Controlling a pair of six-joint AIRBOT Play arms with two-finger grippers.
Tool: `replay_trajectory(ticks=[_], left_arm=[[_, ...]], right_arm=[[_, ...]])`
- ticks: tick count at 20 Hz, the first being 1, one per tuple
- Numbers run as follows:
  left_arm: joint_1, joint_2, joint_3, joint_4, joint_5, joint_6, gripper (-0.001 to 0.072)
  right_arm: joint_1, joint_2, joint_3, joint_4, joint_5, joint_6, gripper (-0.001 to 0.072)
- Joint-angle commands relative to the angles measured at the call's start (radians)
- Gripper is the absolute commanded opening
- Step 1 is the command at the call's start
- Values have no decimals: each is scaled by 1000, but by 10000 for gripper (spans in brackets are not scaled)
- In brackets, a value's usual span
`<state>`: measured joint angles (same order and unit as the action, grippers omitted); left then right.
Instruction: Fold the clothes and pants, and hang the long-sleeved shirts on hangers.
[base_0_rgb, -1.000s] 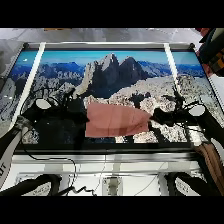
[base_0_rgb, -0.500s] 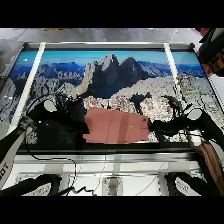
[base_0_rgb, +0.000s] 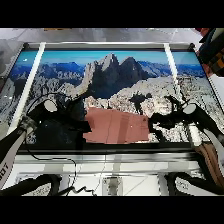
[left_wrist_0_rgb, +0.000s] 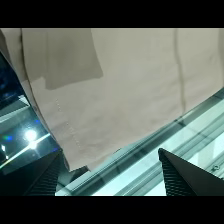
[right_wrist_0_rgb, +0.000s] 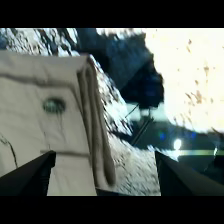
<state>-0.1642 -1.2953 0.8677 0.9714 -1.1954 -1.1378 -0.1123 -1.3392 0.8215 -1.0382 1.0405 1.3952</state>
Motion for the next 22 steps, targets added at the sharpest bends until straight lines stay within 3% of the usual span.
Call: replay_trajectory(ticks=[1,4,6,9,11,12,19,21,22], left_arm=[[0,-1,0,0,6,-1,695],[0,-1,0,-1,6,-1,695],[0,-1,0,-3,7,-1,694],[0,-1,0,-3,37,-1,694],[0,-1,0,-3,89,-1,694],[0,-1,0,-3,117,-1,693],[0,-1,0,-3,206,0,692],[0,-1,0,-3,208,0,692],[0,-1,0,-2,211,0,692]], right_arm=[[0,-177,108,25,151,-108,681],[0,-263,119,78,175,-224,678],[1,-291,119,162,163,-335,597],[2,-313,119,323,179,-459,579],[23,-317,119,378,184,-499,571],[44,-317,119,385,181,-501,534],[232,-317,122,455,62,-525,529],[256,-311,122,497,31,-525,166],[261,-308,122,512,17,-526,63]])
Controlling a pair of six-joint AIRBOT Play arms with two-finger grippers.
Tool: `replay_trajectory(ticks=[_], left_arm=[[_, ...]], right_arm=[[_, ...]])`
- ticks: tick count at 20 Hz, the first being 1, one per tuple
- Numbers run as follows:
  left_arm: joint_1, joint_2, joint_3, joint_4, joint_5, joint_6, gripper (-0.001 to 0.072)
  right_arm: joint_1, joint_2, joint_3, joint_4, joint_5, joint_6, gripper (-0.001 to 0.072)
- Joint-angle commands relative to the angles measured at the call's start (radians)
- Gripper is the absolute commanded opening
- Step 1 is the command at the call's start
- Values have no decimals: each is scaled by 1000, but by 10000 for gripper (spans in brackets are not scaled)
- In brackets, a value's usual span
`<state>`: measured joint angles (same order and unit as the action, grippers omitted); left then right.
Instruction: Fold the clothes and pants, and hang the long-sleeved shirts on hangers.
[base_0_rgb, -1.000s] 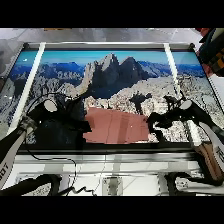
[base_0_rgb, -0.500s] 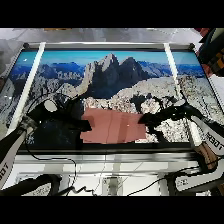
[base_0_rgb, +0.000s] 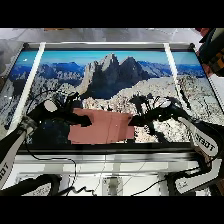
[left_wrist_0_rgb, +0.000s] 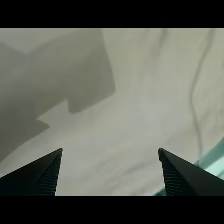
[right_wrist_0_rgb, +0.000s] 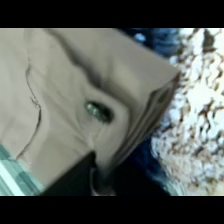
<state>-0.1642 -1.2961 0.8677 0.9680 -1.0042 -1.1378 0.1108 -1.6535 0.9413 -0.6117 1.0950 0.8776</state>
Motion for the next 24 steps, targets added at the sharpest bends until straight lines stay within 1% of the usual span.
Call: replay_trajectory(ticks=[1,3,5,6,8,10,12,13,14,17,19,21,24], left_arm=[[0,0,0,1,26,0,692],[2,0,4,6,46,0,692],[9,2,53,63,34,4,692],[13,5,99,106,5,3,692],[15,21,201,181,-56,3,692],[16,53,284,203,-98,3,692],[16,98,323,201,-99,2,692],[15,124,328,199,-99,0,692],[15,145,328,199,-100,0,691],[15,187,328,199,-100,0,691],[15,189,328,199,-100,-1,691],[15,189,327,199,-100,0,692],[15,189,327,199,-100,-1,691]], right_arm=[[40,11,3,96,-44,-8,19],[39,34,21,90,-38,-7,19],[27,100,64,76,-42,2,18],[12,141,92,64,-42,24,19],[-39,240,155,2,-40,120,18],[-111,355,214,-117,-35,243,18],[-206,478,262,-243,3,407,18],[-261,542,287,-306,44,488,18],[-314,600,307,-360,89,543,18],[-479,771,365,-574,257,677,19],[-589,870,397,-713,354,726,19],[-695,953,417,-853,422,733,18],[-865,1061,438,-1102,451,733,19]])
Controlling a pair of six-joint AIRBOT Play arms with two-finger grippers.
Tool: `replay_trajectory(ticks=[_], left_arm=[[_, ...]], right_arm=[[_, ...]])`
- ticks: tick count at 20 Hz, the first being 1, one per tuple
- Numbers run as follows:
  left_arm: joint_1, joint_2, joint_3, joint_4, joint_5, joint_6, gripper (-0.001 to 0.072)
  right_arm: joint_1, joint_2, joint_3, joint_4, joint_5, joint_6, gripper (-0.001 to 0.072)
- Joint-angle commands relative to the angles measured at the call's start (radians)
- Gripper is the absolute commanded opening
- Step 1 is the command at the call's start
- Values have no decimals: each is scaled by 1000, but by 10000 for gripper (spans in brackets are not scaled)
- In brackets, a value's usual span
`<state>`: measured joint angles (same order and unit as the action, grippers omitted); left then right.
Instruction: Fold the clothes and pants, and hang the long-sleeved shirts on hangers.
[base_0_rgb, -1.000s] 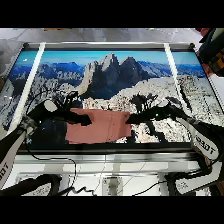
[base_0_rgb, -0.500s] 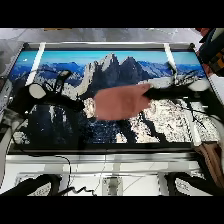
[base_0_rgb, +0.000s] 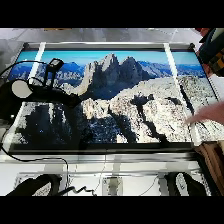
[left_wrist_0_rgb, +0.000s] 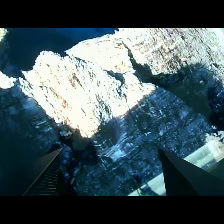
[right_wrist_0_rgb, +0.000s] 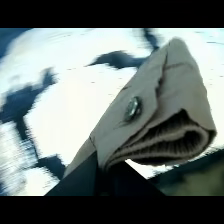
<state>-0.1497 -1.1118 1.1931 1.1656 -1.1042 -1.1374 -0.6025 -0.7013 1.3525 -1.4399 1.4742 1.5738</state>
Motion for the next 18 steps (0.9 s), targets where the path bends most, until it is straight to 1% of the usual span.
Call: replay_trajectory(ticks=[1,3,6,8,12,13,14,15,16,17,18], left_arm=[[0,5,2,1,0,-1,692],[0,5,2,1,0,-1,692],[0,5,2,1,0,-1,692],[0,5,2,1,0,-1,691],[0,5,2,1,0,-1,691],[0,5,2,1,0,-1,691],[0,5,2,2,0,-1,692],[0,5,2,2,0,-1,692],[0,5,2,1,0,-1,691],[0,5,2,1,0,-1,692],[0,5,2,2,0,-1,692]], right_arm=[[-200,135,27,-342,68,37,19],[-293,185,27,-441,41,36,19],[-381,214,27,-491,14,34,19],[-405,214,27,-522,6,31,19],[-413,213,27,-672,-47,30,20],[-413,211,27,-678,-66,30,41],[-413,206,27,-678,-89,31,181],[-413,200,26,-677,-108,31,412],[-413,193,27,-677,-119,31,550],[-413,187,27,-677,-129,31,565],[-413,183,27,-677,-134,31,564]])
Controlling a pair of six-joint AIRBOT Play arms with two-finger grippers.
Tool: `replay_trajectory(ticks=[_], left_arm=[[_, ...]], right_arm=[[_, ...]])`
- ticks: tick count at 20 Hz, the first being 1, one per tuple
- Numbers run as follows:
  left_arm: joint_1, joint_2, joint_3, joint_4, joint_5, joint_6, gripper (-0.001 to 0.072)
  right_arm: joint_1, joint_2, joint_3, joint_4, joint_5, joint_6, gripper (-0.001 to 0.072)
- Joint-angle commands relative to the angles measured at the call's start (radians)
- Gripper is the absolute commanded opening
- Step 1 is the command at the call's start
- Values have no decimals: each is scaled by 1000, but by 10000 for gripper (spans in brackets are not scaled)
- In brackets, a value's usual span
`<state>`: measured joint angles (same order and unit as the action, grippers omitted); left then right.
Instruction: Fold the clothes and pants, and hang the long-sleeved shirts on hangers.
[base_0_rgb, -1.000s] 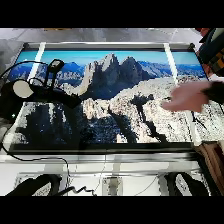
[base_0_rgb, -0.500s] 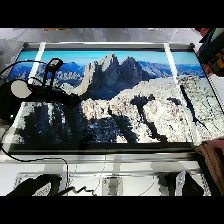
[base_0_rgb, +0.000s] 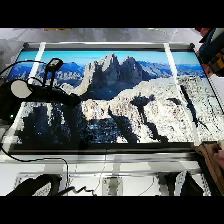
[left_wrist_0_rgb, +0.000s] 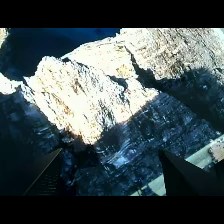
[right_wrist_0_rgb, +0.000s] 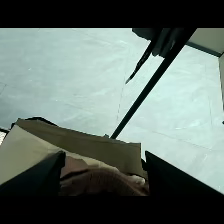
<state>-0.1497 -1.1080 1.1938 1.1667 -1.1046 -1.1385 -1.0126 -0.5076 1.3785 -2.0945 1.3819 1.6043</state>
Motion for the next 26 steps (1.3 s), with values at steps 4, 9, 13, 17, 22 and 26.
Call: replay_trajectory(ticks=[4,9,13,17,22,26], left_arm=[[0,1,1,0,0,0,692],[0,1,1,0,0,0,691],[0,1,1,0,0,0,692],[0,1,1,0,0,0,692],[0,1,1,0,0,0,692],[0,1,1,0,0,0,691]], right_arm=[[-3,-26,0,2,-93,0,563],[-2,-73,0,339,-125,1,106],[3,-133,-3,852,-74,-2,19],[184,-188,-10,1142,-24,-128,18],[621,-269,-10,1072,-17,-131,17],[1049,-381,-10,823,-27,-130,17]])
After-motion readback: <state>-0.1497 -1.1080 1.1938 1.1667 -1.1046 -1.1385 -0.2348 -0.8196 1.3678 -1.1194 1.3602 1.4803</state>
